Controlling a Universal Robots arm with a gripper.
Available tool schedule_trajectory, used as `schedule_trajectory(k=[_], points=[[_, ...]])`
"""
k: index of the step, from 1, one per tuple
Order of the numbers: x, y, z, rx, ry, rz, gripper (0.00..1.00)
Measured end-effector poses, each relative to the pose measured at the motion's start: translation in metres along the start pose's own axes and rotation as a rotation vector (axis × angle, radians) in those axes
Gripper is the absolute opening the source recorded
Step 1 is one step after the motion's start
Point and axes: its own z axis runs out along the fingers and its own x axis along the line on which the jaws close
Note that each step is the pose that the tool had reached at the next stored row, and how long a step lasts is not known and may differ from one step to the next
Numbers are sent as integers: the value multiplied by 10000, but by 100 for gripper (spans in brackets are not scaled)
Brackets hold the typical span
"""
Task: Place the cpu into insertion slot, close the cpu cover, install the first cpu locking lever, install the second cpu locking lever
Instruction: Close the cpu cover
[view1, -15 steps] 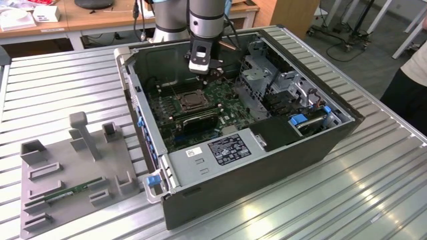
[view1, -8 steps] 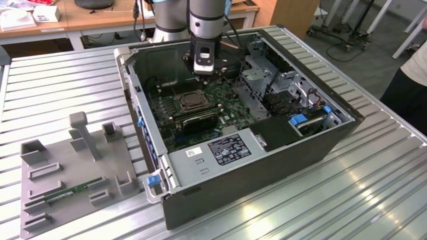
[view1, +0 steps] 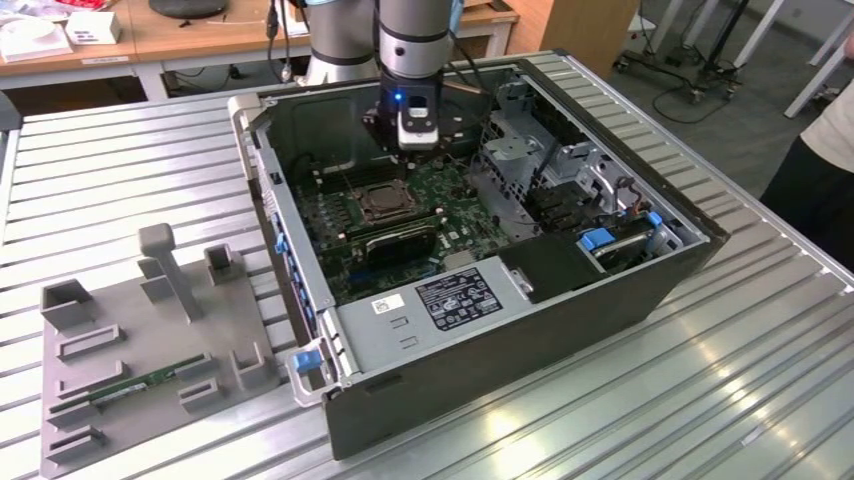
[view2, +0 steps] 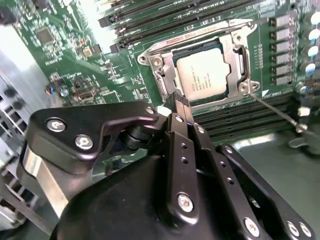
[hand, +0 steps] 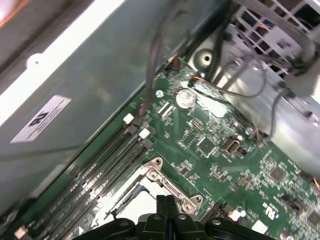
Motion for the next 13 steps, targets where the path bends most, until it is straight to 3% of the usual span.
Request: schedule_trajectory(k=[13], points=[[0, -1, 9, 52, 110, -2362, 11]])
